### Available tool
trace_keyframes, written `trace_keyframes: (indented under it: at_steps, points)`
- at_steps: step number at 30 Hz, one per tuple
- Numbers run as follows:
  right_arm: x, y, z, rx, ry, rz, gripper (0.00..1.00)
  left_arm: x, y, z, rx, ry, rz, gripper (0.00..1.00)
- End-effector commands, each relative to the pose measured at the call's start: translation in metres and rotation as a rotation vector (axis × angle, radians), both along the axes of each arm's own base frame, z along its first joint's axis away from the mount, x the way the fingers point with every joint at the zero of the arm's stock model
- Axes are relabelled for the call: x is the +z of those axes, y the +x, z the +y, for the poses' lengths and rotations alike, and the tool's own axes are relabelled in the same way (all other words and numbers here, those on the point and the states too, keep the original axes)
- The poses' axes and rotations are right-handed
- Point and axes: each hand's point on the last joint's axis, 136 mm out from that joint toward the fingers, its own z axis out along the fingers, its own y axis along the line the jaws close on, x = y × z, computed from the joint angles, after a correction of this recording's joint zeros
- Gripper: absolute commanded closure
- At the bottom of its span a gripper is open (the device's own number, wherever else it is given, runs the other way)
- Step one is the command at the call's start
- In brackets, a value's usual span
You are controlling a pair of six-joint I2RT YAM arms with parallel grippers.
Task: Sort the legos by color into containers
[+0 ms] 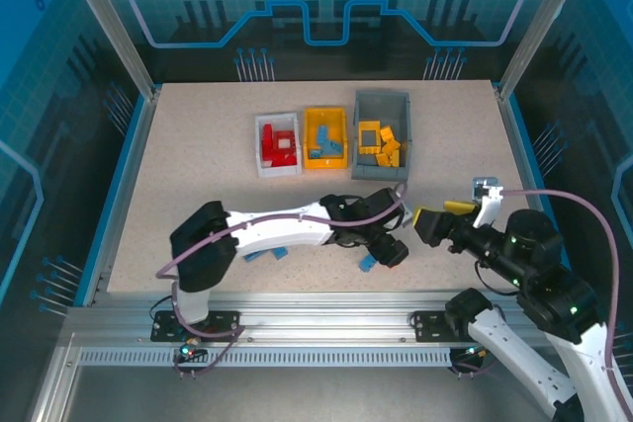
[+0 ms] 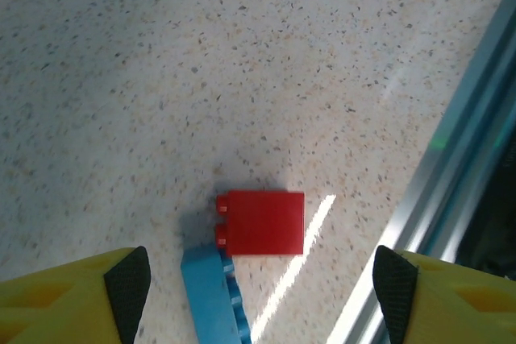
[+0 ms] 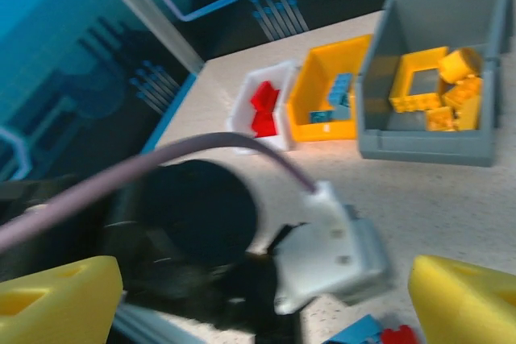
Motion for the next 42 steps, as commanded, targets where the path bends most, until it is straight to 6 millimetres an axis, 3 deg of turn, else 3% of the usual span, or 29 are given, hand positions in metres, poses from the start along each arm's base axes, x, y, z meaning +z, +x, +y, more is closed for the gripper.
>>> trace_keyframes:
  at_steps: [1, 13, 20, 25, 28, 31, 33, 36, 39, 42]
  points:
    - [0.012, -0.014, 0.01, 0.101, 0.002, -0.019, 0.06, -0.018, -0.005, -0.005, -0.085, 0.1, -0.016, 0.22]
    - [0.01, -0.005, 0.014, 0.092, -0.012, -0.002, 0.06, -0.066, -0.003, -0.012, -0.094, 0.23, 0.01, 0.22]
    - [0.009, -0.006, 0.012, 0.086, -0.014, 0.002, 0.07, -0.082, -0.001, -0.015, -0.087, 0.251, 0.017, 0.33]
    - [0.006, -0.005, 0.011, 0.079, -0.019, 0.01, 0.07, -0.076, 0.002, -0.019, -0.071, 0.224, -0.001, 0.61]
    - [0.005, -0.004, 0.012, 0.081, -0.02, 0.012, 0.08, -0.063, 0.012, -0.019, -0.02, 0.2, -0.04, 0.64]
    - [0.002, -0.002, 0.013, 0.082, -0.03, 0.017, 0.09, -0.034, 0.024, -0.015, 0.036, 0.158, -0.089, 0.65]
    - [0.001, -0.001, 0.014, 0.09, -0.034, 0.017, 0.09, -0.012, 0.037, -0.005, 0.09, 0.125, -0.103, 0.66]
    - [-0.001, 0.003, 0.021, 0.116, -0.043, 0.015, 0.1, 0.02, 0.061, 0.027, 0.198, 0.073, -0.111, 0.66]
    - [-0.008, 0.015, 0.038, 0.174, -0.046, 0.037, 0.15, 0.041, 0.089, 0.078, 0.331, 0.047, -0.096, 0.66]
    - [-0.016, 0.032, 0.058, 0.204, -0.054, 0.039, 0.17, 0.047, 0.117, 0.139, 0.471, 0.067, -0.086, 0.66]
